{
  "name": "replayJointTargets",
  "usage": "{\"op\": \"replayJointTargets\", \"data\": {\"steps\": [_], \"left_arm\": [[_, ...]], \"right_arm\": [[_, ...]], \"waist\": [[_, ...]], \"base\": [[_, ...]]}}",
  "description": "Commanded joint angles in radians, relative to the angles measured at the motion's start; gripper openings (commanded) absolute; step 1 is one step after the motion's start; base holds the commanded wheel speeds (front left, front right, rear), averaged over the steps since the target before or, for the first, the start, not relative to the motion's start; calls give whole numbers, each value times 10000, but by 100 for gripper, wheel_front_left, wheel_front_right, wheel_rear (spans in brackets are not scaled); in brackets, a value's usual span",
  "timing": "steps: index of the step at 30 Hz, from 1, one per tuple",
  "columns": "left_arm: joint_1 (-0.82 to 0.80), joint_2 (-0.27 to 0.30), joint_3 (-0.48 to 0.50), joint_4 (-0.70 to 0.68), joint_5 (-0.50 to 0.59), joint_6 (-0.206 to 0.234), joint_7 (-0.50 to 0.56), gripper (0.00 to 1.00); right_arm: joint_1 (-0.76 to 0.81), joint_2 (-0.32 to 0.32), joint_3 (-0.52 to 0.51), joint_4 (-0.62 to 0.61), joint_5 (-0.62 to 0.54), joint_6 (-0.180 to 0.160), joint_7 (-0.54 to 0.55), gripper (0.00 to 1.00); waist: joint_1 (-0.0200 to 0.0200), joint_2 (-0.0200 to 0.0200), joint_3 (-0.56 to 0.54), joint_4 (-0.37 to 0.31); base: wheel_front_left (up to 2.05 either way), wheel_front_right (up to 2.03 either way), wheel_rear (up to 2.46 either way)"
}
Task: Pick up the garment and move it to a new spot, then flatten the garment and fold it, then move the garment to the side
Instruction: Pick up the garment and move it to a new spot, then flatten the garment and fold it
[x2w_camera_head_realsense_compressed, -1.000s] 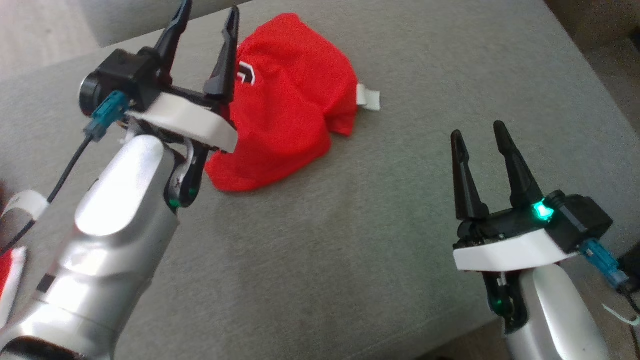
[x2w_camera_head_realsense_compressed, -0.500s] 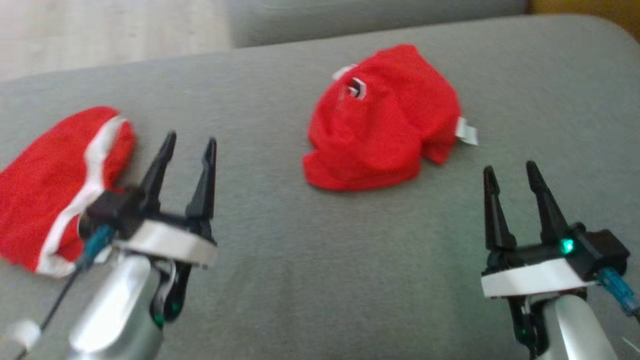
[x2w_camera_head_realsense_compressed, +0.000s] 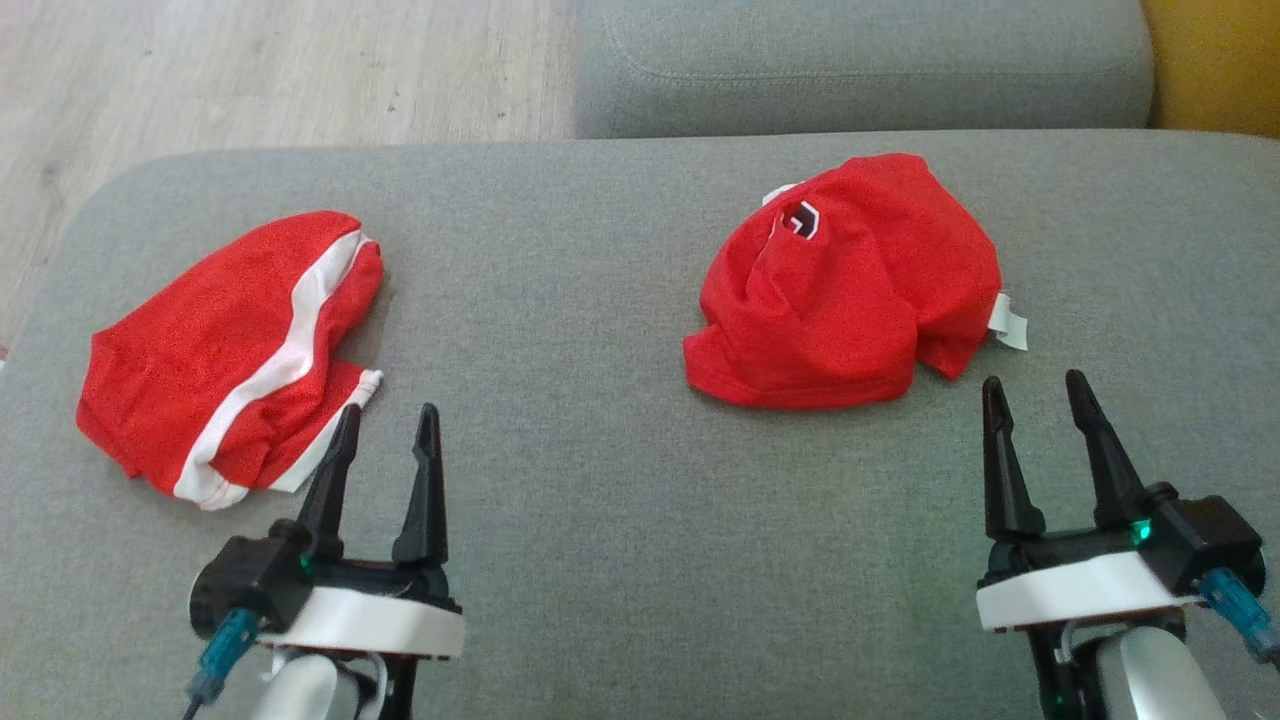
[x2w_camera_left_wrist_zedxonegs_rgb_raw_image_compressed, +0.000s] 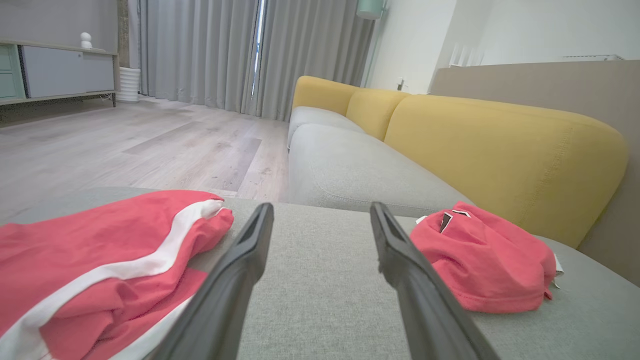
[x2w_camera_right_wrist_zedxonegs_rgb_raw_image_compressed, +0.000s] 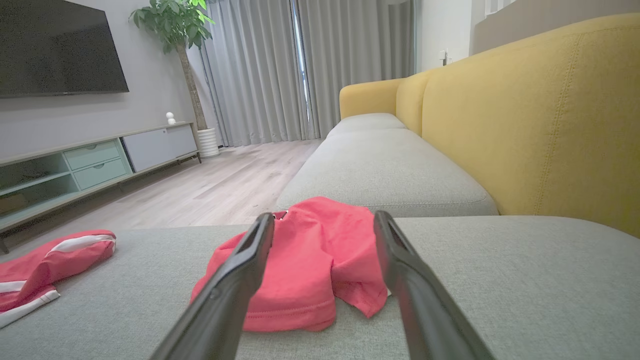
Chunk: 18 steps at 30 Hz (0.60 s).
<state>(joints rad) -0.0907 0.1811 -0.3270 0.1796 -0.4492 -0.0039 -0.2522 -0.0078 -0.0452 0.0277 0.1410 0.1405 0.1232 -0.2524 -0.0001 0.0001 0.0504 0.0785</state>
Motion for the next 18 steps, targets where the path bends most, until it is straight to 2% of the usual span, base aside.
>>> {"op": "replayJointTargets", "data": {"steps": [1,9,18], "left_arm": [[-325,20,416,-381,130,-61,-94,100],[-504,-427,727,-157,800,-660,-94,100],[-912,-618,855,261,1115,-956,-95,100]], "right_arm": [[-234,-50,235,-274,-34,75,-94,100],[-848,-50,200,588,23,75,-94,100],[-2618,-50,90,3278,663,75,-94,100]], "waist": [[1,-1,37,10],[1,-1,476,288],[1,-1,1257,981]], "base": [[0,0,0],[0,0,0],[0,0,0]]}}
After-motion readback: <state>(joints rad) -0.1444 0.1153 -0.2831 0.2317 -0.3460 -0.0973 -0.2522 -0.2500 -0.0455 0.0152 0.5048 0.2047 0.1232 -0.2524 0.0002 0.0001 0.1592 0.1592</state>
